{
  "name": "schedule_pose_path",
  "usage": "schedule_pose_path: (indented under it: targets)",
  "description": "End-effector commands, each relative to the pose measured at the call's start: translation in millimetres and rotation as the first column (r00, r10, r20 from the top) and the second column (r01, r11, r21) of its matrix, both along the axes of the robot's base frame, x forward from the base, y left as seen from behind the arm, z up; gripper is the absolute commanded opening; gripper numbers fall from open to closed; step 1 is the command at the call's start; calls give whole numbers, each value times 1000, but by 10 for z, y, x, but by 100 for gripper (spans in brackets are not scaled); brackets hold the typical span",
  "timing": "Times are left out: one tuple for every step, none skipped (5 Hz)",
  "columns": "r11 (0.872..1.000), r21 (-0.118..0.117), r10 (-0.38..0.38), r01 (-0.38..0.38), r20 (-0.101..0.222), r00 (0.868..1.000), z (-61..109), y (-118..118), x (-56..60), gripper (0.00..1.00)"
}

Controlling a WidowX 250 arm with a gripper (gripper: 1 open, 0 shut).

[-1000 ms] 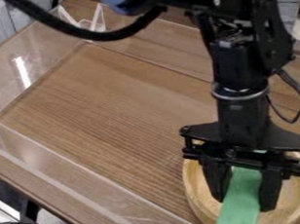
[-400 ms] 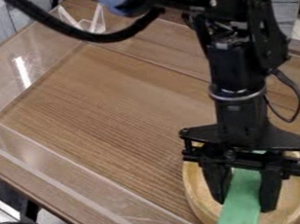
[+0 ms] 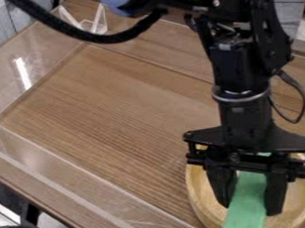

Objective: Put the green block in the brown bowl

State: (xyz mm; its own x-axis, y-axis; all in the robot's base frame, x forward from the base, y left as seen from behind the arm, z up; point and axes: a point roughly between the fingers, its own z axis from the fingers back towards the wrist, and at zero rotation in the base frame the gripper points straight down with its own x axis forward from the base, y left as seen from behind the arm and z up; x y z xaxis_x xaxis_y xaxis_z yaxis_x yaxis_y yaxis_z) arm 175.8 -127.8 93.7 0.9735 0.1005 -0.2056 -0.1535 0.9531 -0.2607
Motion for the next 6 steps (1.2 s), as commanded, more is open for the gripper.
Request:
schedule_pose_path:
  targets:
    - [1000, -19, 12, -11, 22, 1000, 60, 7, 39, 0]
    - [1000, -24, 12, -11, 20, 1000, 62, 7, 36, 0]
    - [999, -30, 12, -11, 18, 1000, 69, 5, 46, 0]
    - [999, -36, 11, -10, 17, 1000, 76, 0, 56, 0]
    - [999, -42, 10, -9, 15, 1000, 83, -3, 72, 0]
    - [999, -47, 8, -7, 13, 1000, 90, -10, 77, 0]
